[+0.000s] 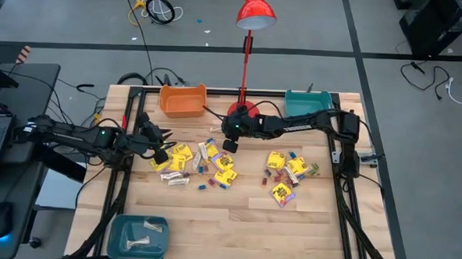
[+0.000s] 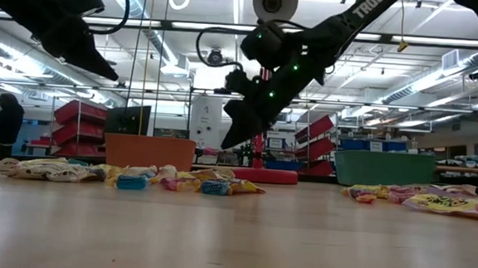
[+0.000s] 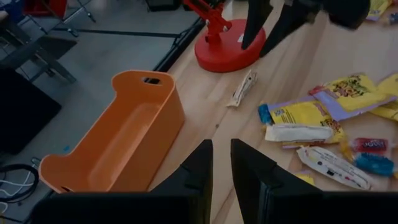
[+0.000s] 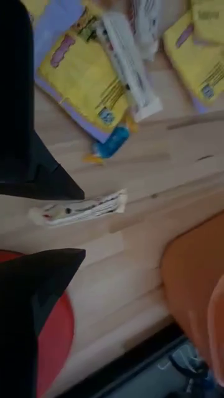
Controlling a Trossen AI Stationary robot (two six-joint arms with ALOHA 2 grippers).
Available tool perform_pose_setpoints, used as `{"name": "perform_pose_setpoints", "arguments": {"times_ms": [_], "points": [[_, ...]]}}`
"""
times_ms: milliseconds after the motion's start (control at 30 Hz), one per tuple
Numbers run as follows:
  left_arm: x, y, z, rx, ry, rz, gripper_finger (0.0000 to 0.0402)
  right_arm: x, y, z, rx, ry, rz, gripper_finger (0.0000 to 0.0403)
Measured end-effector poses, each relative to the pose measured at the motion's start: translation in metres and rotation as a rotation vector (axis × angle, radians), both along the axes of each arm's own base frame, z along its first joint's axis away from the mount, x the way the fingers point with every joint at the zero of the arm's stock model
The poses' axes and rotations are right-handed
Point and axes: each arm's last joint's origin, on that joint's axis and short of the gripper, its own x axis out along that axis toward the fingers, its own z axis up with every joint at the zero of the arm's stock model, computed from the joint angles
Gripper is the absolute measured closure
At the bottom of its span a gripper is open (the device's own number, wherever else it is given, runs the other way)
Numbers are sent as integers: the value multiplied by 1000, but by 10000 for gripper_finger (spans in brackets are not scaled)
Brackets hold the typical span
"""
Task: Sort candy
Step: Put the white candy into the blue bin
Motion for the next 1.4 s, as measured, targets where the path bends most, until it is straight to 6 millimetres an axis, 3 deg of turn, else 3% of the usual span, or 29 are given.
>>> {"name": "perform_pose_setpoints", "arguments": {"times_ms": [633, 1167, 1400], "points": [[0, 0, 1, 13, -6, 12, 341, -1, -14, -28, 46, 54, -68, 274], [0, 0, 1, 13, -6, 13, 341, 0, -11, -28, 74, 52, -8, 275], [0, 0, 1, 13, -5, 13, 342, 3, -8, -48, 64, 95, 28, 277]]}}
